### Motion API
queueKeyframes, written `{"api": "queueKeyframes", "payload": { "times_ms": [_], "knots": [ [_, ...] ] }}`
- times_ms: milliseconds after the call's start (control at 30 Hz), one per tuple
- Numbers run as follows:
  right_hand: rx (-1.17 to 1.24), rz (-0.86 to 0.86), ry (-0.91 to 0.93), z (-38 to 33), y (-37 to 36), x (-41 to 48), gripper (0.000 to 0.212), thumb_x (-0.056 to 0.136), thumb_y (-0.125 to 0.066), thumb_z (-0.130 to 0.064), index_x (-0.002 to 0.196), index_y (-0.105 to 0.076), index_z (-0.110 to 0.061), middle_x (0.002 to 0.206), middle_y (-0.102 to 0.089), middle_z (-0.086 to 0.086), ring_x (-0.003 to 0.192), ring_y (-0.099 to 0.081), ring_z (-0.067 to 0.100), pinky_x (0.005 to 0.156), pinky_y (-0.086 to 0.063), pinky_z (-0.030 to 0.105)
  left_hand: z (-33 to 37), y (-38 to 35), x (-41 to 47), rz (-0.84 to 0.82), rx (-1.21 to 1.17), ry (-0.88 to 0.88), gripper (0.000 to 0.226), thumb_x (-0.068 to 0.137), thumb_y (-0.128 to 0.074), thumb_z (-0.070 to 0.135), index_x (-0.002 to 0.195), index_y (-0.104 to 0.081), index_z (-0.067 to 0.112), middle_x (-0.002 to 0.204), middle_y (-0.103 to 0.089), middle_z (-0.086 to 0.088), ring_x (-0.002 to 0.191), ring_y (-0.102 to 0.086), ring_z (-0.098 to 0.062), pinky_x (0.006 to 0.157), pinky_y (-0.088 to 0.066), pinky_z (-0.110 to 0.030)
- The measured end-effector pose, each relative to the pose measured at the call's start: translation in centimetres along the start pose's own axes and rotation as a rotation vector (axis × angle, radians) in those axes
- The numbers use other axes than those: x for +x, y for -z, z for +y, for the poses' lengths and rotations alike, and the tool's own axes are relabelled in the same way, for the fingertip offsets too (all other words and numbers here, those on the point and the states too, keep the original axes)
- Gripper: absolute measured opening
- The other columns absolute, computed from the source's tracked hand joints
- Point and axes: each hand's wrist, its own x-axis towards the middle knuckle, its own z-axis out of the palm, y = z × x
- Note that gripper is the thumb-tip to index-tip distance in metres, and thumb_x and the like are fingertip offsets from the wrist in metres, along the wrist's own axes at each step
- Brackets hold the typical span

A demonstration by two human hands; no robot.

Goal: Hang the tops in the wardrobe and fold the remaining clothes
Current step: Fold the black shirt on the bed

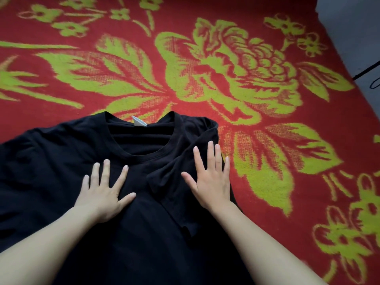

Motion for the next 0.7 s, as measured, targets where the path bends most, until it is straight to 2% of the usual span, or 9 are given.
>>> {"api": "queueKeyframes", "payload": {
  "times_ms": [100, 300, 367, 467, 500, 533, 600, 667, 700],
  "knots": [
    [-0.008, 0.022, -0.032, -0.5, -0.5, 2.3, 0.079, 0.085, -0.008, -0.066, 0.150, 0.002, -0.021, 0.156, 0.015, 0.010, 0.140, 0.026, 0.024, 0.110, 0.018, 0.043, 0.0, -0.2, 0.3, 0.013, 0.001, -0.002, 0.077, 0.084, -0.007, 0.074, 0.120, 0.046, 0.031, 0.146, 0.038, -0.016, 0.138, 0.029, -0.035, 0.114, 0.003, -0.047],
    [0.053, -0.375, 0.009, 0.0, -0.2, 5.1, 0.077, 0.090, -0.019, -0.067, 0.150, 0.007, -0.025, 0.156, 0.019, 0.003, 0.143, 0.020, 0.020, 0.115, 0.008, 0.044, -0.3, -0.6, 0.8, 0.057, -0.015, 0.002, 0.077, 0.084, -0.007, 0.074, 0.119, 0.047, 0.031, 0.142, 0.042, -0.014, 0.137, 0.030, -0.036, 0.114, 0.005, -0.047],
    [0.043, -0.244, 0.026, -0.1, 0.8, 4.2, 0.074, 0.093, -0.025, -0.062, 0.151, -0.006, -0.020, 0.158, 0.008, 0.008, 0.145, 0.009, 0.023, 0.116, -0.001, 0.045, -0.1, -0.6, 0.6, 0.017, -0.048, 0.008, 0.078, 0.084, -0.007, 0.074, 0.121, 0.045, 0.030, 0.135, 0.047, -0.012, 0.137, 0.031, -0.036, 0.114, 0.006, -0.048],
    [-0.021, 0.211, 0.096, -1.8, 1.2, 0.2, 0.064, 0.090, -0.039, -0.051, 0.137, -0.047, -0.008, 0.147, -0.035, 0.021, 0.138, -0.028, 0.037, 0.105, -0.032, 0.053, 0.1, -0.2, 0.8, -0.026, -0.064, -0.012, 0.081, 0.085, -0.010, 0.074, 0.127, 0.040, 0.027, 0.139, 0.045, -0.013, 0.136, 0.032, -0.035, 0.114, 0.006, -0.048],
    [-0.019, 0.252, 0.113, -2.5, 0.7, -1.3, 0.063, 0.087, -0.039, -0.051, 0.131, -0.054, -0.009, 0.141, -0.042, 0.023, 0.134, -0.032, 0.038, 0.099, -0.037, 0.057, 0.3, 0.1, 1.1, -0.052, -0.057, -0.031, 0.082, 0.086, -0.013, 0.073, 0.132, 0.037, 0.028, 0.143, 0.042, -0.014, 0.136, 0.032, -0.034, 0.114, 0.007, -0.048],
    [-0.008, 0.200, 0.113, -3.4, 0.3, -2.7, 0.063, 0.085, -0.037, -0.052, 0.129, -0.056, -0.011, 0.139, -0.045, 0.024, 0.132, -0.032, 0.038, 0.096, -0.038, 0.059, 0.3, 0.5, 1.2, -0.071, -0.075, -0.045, 0.081, 0.087, -0.016, 0.073, 0.137, 0.032, 0.031, 0.146, 0.039, -0.014, 0.137, 0.032, -0.033, 0.114, 0.007, -0.047],
    [-0.020, -0.014, 0.059, -4.6, -0.7, -4.8, 0.069, 0.084, -0.032, -0.058, 0.137, -0.046, -0.017, 0.145, -0.036, 0.024, 0.136, -0.026, 0.039, 0.098, -0.036, 0.060, -0.2, 1.9, 0.7, -0.103, -0.209, -0.081, 0.077, 0.089, -0.026, 0.068, 0.144, 0.018, 0.039, 0.151, 0.031, -0.010, 0.139, 0.027, -0.029, 0.115, 0.005, -0.044],
    [-0.074, -0.222, 0.024, -4.2, -2.4, -5.7, 0.075, 0.088, -0.021, -0.067, 0.149, -0.006, -0.026, 0.156, 0.004, 0.018, 0.144, 0.006, 0.035, 0.111, -0.014, 0.059, -1.5, 3.2, -0.2, 0.013, -0.539, -0.117, 0.068, 0.093, -0.038, 0.058, 0.148, -0.005, 0.038, 0.158, 0.006, -0.009, 0.145, 0.009, -0.026, 0.116, -0.002, -0.039],
    [-0.055, -0.313, 0.023, -3.9, -3.0, -5.8, 0.074, 0.090, -0.017, -0.067, 0.147, 0.010, -0.030, 0.154, 0.022, 0.012, 0.141, 0.022, 0.030, 0.113, -0.001, 0.055, -2.7, 3.4, -1.1, 0.180, -0.715, -0.127, 0.064, 0.093, -0.042, 0.052, 0.148, -0.017, 0.032, 0.157, -0.012, -0.009, 0.145, -0.005, -0.026, 0.116, -0.009, -0.039]
  ]
}}
